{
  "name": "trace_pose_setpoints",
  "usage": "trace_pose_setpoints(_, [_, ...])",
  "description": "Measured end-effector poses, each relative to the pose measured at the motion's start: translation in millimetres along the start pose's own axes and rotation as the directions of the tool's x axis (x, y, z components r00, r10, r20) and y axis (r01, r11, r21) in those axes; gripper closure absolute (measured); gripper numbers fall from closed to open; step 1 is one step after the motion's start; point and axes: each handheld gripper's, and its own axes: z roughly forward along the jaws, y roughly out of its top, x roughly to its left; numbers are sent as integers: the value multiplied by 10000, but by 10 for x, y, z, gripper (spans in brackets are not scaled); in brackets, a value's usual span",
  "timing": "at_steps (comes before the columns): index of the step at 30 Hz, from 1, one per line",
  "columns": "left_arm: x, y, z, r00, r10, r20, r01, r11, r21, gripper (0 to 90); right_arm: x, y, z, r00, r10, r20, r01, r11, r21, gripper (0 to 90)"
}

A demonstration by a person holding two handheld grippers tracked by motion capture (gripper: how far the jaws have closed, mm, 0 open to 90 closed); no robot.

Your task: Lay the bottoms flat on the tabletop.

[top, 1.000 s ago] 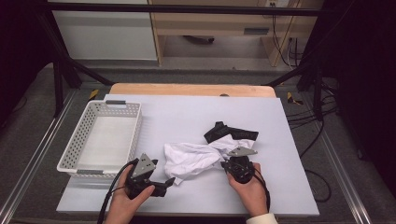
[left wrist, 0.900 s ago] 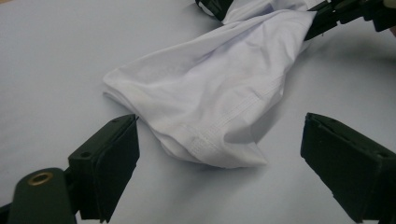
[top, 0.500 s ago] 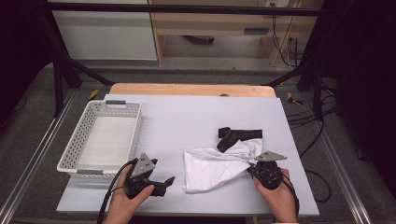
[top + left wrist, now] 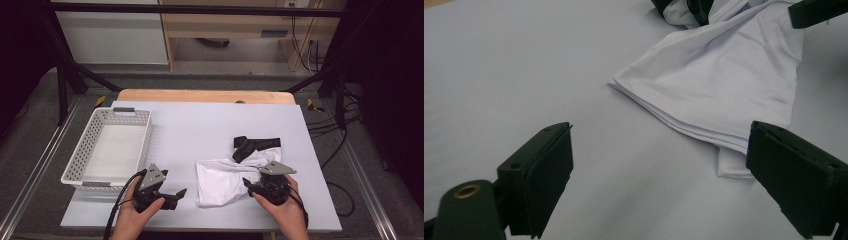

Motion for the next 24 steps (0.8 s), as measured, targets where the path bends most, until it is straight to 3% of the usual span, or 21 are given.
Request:
trace_pose_setpoints(3, [-11,-4,10,10000,33,43,-34,10000,26,110,3,49,170,9992,83,398,-93,9996,254,239])
trace_pose_setpoints(6, [-10,-5,14,10000,29,42,-29,10000,37,110,9,38,298,9993,257,268,-275,9972,689,256])
trace_pose_setpoints(9, [-12,-7,17,10000,33,40,-33,10000,52,110,41,-24,344,9998,114,180,-133,9944,1046,364])
trace_pose_setpoints(15, [-22,-7,16,10000,66,40,-66,10000,45,110,-8,-72,288,9992,284,-283,-248,9925,1198,709])
trace_pose_setpoints(19, [-17,-6,14,10000,36,46,-37,10000,43,110,-27,-100,208,9980,333,-534,-258,9903,1362,772])
trace_pose_setpoints(24, [-23,3,6,10000,25,83,-25,10000,-9,110,-69,-134,43,9993,284,-222,-241,9845,1740,779])
